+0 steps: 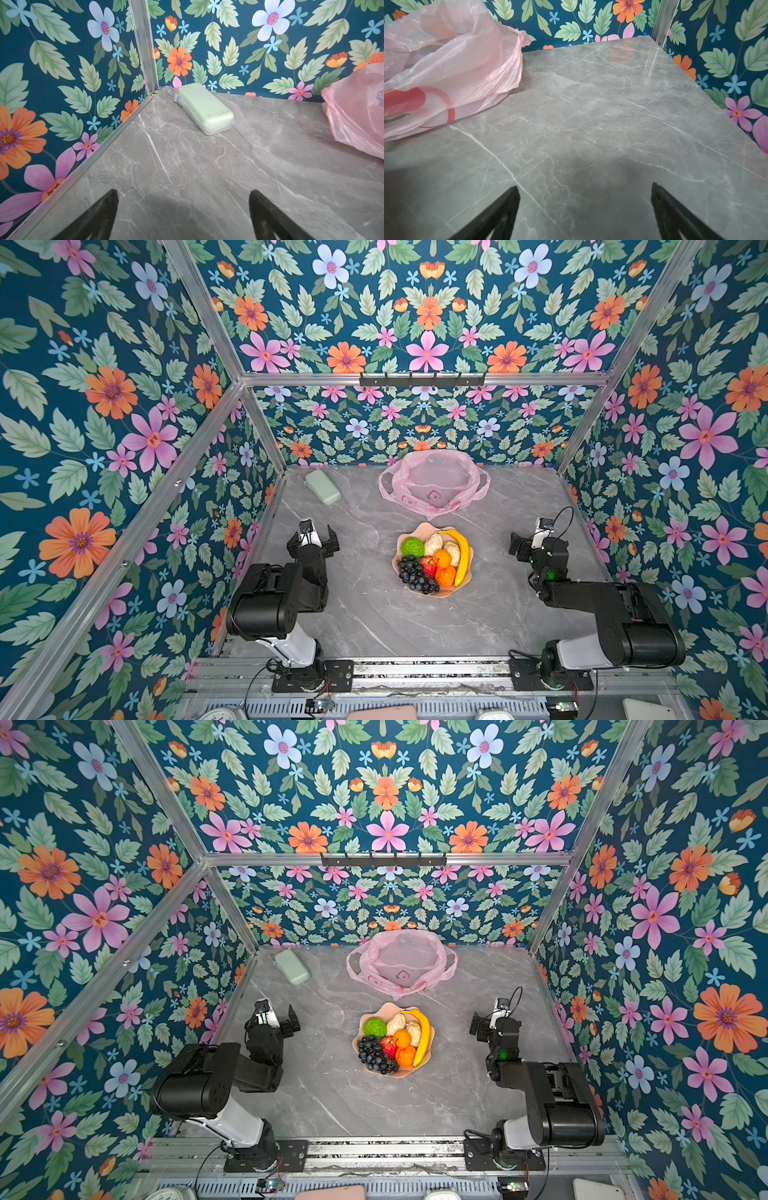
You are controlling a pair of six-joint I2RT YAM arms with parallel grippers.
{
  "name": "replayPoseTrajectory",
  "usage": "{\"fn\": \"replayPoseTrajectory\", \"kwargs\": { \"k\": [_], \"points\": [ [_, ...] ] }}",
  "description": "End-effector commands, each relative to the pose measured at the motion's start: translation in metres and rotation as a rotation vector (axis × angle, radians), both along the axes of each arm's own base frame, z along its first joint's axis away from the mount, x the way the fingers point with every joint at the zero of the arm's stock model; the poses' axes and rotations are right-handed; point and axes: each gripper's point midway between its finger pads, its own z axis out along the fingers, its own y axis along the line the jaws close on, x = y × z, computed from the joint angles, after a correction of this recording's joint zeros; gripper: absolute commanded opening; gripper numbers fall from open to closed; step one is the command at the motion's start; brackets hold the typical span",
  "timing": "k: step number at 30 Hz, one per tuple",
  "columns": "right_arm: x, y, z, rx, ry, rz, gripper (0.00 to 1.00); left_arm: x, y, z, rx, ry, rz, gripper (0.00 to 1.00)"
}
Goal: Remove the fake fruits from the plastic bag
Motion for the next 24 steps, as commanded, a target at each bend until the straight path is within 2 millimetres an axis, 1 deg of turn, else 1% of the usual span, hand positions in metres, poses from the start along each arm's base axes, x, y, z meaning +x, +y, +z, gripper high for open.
{"fn": "replayPoseTrajectory", "kwargs": {
  "k": [1,14,17,24],
  "points": [
    [0.0038,-0.0019,0.0103,0.001,-0.043,-0.012,0.99,0.0008,-0.0002,0.0012,-0.003,-0.005,-0.002,1.0],
    [0.0041,-0.002,0.0108,0.001,-0.045,-0.012,0.99,0.0009,-0.0002,0.0016,-0.001,-0.006,-0.002,1.0],
    [0.004,-0.0024,0.0107,0.0,-0.045,-0.014,0.99,0.0048,-0.0067,-0.0002,0.01,0.01,-0.037,1.0],
    [0.0039,-0.0019,0.0107,0.001,-0.045,-0.012,0.99,0.0037,-0.0068,0.0003,0.01,0.006,-0.037,1.0]
  ]
}}
